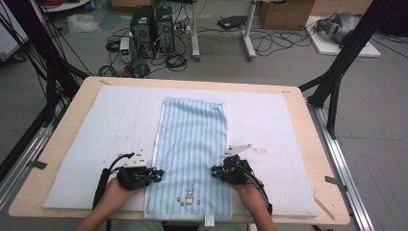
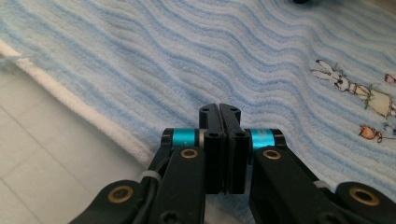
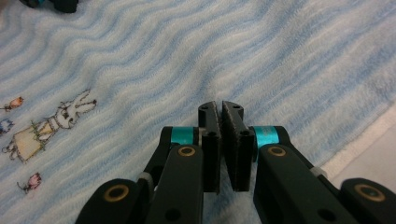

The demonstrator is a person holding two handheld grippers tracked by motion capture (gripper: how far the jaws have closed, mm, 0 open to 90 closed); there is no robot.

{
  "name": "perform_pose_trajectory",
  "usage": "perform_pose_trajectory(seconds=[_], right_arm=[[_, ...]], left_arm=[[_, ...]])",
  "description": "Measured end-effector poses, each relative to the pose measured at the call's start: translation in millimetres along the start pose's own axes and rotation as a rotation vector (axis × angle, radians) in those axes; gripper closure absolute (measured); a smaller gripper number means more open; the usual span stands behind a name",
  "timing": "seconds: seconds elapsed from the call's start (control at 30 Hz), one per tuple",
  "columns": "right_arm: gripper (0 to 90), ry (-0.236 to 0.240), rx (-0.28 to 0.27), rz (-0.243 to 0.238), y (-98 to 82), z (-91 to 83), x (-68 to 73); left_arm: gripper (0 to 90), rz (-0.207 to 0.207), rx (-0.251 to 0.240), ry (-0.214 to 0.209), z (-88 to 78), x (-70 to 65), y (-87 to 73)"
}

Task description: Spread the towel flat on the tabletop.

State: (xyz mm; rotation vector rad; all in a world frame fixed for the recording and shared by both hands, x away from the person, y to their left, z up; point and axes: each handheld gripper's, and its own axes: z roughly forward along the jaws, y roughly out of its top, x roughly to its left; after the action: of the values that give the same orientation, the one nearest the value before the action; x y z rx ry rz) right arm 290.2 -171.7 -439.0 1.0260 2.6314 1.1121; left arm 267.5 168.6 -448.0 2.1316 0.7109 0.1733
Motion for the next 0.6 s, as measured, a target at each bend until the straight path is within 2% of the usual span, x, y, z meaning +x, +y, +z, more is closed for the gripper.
perform_pose_trajectory(seconds=[0.13, 0.2, 0.23, 0.27, 0.3, 0.33, 0.4, 0.5, 0.6], right_arm=[[84.9, 0.040, 0.024, -0.023, -6.5, -5.6, 11.8], [81.3, 0.056, 0.030, -0.030, -9.6, -8.8, 17.4], [76.9, 0.063, 0.028, -0.032, -10.4, -10.4, 19.6], [71.3, 0.056, 0.014, -0.033, -10.4, -11.8, 20.9], [70.4, 0.051, -0.002, -0.020, -9.5, -13.5, 20.6], [66.5, 0.036, -0.025, -0.018, -7.9, -14.4, 18.7], [65.1, 0.003, -0.059, 0.006, -3.0, -15.0, 14.0], [73.6, -0.009, -0.091, -0.013, 5.8, -10.0, 13.7], [81.5, -0.011, -0.078, -0.043, 12.7, 1.8, 15.3]], left_arm=[[88.0, 0.005, 0.013, -0.043, -9.4, -8.1, -7.3], [87.3, 0.006, 0.016, -0.056, -13.0, -10.7, -9.4], [83.8, 0.001, 0.003, -0.051, -14.7, -10.6, -9.4], [73.5, -0.020, -0.015, -0.031, -15.9, -9.4, -8.3], [66.3, -0.032, -0.033, -0.012, -17.1, -6.3, -5.9], [63.9, -0.040, -0.058, 0.011, -18.4, -2.6, -2.9], [58.0, -0.065, -0.112, 0.051, -19.7, 5.8, 4.5], [60.8, -0.083, -0.145, 0.084, -15.5, 20.1, 14.5], [67.7, -0.098, -0.128, 0.115, -4.1, 34.8, 21.0]])
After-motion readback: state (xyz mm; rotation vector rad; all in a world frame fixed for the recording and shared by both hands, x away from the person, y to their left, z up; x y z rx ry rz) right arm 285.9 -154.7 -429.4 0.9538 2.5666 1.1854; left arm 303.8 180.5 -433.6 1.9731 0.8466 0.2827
